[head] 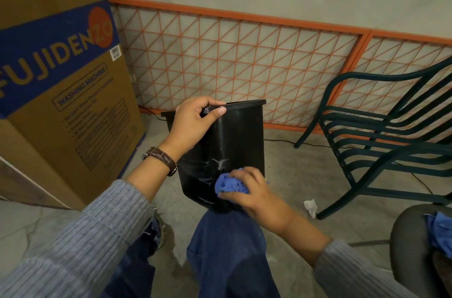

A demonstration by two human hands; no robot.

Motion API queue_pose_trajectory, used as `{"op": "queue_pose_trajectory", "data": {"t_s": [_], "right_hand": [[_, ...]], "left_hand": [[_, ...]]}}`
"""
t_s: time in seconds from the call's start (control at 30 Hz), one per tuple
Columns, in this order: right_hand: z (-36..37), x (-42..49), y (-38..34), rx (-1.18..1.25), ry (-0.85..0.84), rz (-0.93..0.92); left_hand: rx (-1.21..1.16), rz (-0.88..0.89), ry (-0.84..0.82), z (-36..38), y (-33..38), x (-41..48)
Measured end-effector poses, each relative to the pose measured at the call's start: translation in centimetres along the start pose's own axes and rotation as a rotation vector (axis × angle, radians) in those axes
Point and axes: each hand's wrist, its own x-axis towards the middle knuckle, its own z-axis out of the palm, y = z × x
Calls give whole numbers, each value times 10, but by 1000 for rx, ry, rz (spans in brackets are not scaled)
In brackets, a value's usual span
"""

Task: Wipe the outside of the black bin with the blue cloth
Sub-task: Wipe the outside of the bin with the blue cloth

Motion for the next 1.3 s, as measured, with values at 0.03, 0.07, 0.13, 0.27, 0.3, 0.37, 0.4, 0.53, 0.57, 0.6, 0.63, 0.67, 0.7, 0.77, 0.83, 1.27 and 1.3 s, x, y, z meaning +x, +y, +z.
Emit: {"op": "queue_pose_trajectory", "data": {"t_s": [0.03,0.07,0.13,0.27,0.3,0.37,0.4,0.53,0.57,0.6,0.63,0.67,0.7,0.77,0.83,1.27,1.3], "right_hand": [[2,-4,0,-26,-50,-45],[1,-8,2,-48,-102,-81],[-5,-13,10,-50,-137,-82],[-14,4,11,24,74,137],[-11,7,6,40,126,165],[-1,6,-3,41,142,144],[3,2,-5,31,100,97],[2,-4,9,31,57,93],[0,1,11,79,119,181],[-1,8,11,139,191,284],[-2,15,9,192,263,367],[-2,23,5,223,322,418],[0,28,-1,227,349,436],[3,30,-10,192,323,378],[2,23,-7,172,256,274],[-8,26,-2,182,181,284],[-10,27,2,200,196,327]], "left_hand": [[-2,-2,-1,0,0,0],[-5,-3,1,-1,0,0],[-1,-2,11,-3,-2,-1],[7,-3,25,-1,-2,-2],[12,-2,24,0,-1,-2],[25,3,18,2,1,-1],[34,8,17,2,1,0],[99,27,26,2,3,0],[109,23,29,2,3,0],[112,18,30,2,4,-1],[111,15,30,3,5,-1],[110,14,29,3,5,-1],[109,15,29,3,5,-1],[108,20,31,2,3,-1],[107,23,30,1,0,-1],[153,16,27,1,4,0],[152,17,29,1,5,0]]}}
